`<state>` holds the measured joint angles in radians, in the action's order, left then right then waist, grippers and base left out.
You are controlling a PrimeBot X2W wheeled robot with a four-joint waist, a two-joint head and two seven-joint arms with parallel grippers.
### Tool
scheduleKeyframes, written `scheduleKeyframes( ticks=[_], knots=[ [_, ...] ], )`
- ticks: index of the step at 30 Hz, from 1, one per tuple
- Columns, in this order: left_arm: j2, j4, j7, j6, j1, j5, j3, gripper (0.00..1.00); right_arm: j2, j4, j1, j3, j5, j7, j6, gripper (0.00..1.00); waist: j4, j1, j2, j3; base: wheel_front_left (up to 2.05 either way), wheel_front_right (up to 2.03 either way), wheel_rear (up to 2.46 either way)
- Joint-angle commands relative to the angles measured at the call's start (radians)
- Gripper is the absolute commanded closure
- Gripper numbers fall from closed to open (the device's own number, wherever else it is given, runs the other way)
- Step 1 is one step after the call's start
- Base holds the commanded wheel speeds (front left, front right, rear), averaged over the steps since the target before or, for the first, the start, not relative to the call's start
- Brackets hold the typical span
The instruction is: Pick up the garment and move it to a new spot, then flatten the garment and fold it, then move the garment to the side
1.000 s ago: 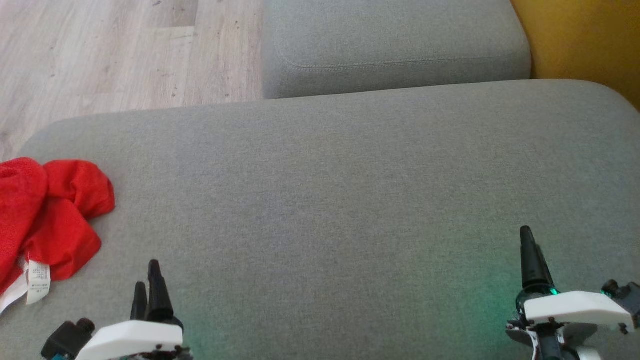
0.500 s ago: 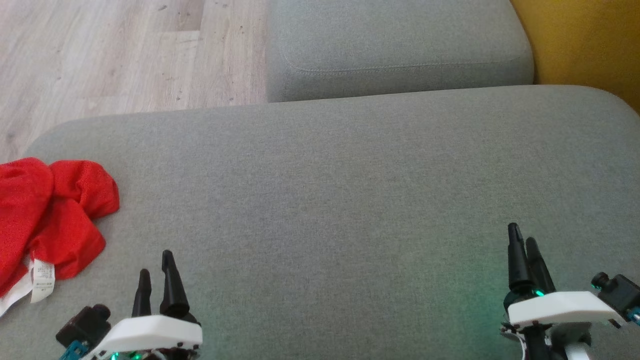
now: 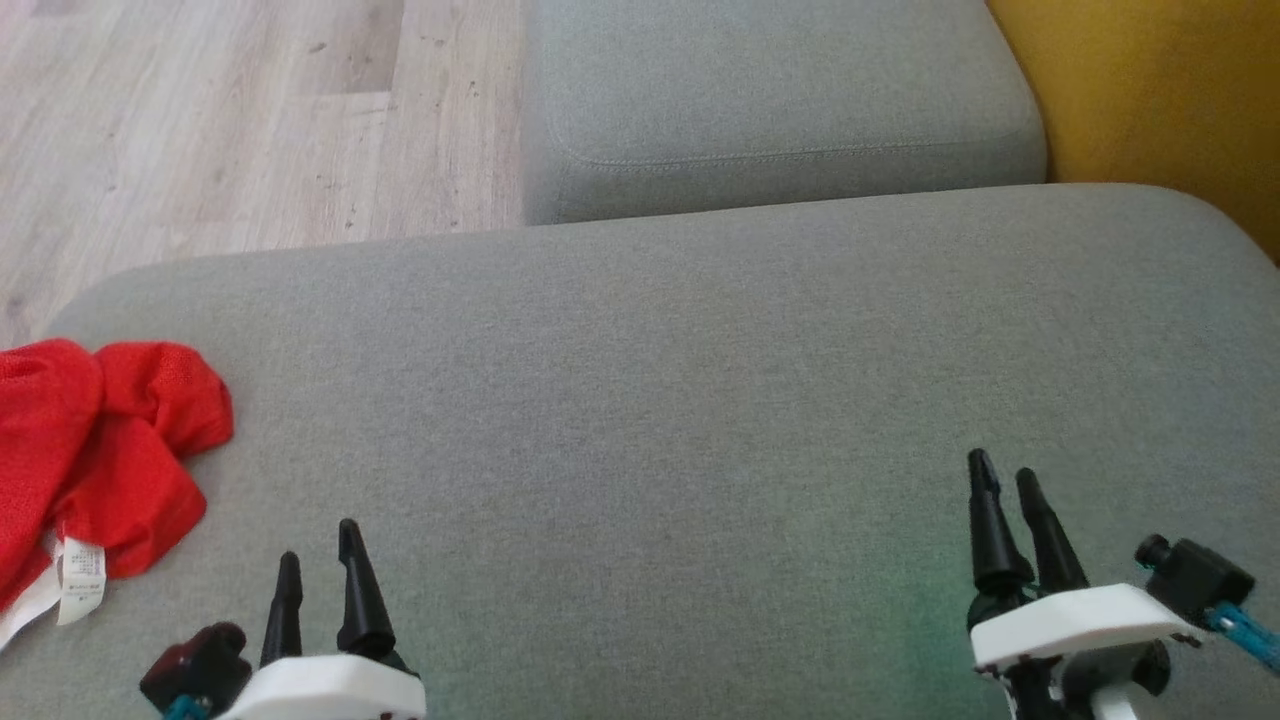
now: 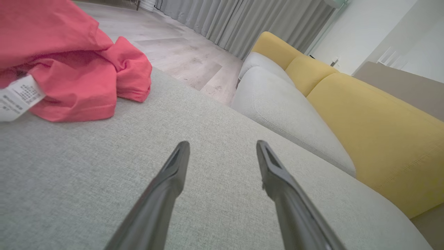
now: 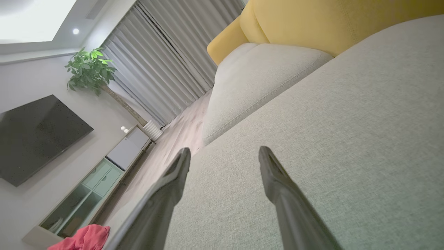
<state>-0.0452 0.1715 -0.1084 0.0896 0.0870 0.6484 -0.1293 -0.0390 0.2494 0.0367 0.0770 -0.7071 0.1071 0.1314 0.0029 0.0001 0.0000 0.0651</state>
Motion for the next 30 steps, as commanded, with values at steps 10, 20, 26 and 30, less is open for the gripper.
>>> scheduleKeyframes(
  ticks=[10,20,26,30],
  knots=[
    [-0.011,-0.037,-0.044,0.014,-0.013,-0.147,-0.003,0.0,-0.009,-0.051,-0.008,0.057,0.149,0.045,-0.001,0.0,-0.009,-0.0001,0.0,0.019,0.0,0.0,0.0],
    [-0.01,-0.039,-0.073,0.027,0.001,-0.276,-0.026,0.0,-0.009,-0.057,0.002,0.051,0.274,0.074,-0.001,0.0,-0.008,-0.0001,0.0,0.029,0.0,0.0,0.0],
    [-0.01,-0.041,-0.091,0.035,0.006,-0.35,-0.037,0.0,-0.01,-0.056,0.004,0.053,0.346,0.092,-0.001,0.0,-0.009,-0.0001,0.0,0.033,0.0,0.0,0.0],
    [-0.009,-0.041,-0.1,0.041,0.008,-0.387,-0.042,0.0,-0.01,-0.064,0.005,0.051,0.389,0.101,-0.001,0.0,-0.009,-0.0001,0.0,0.035,0.0,0.0,0.0]
  ],
)
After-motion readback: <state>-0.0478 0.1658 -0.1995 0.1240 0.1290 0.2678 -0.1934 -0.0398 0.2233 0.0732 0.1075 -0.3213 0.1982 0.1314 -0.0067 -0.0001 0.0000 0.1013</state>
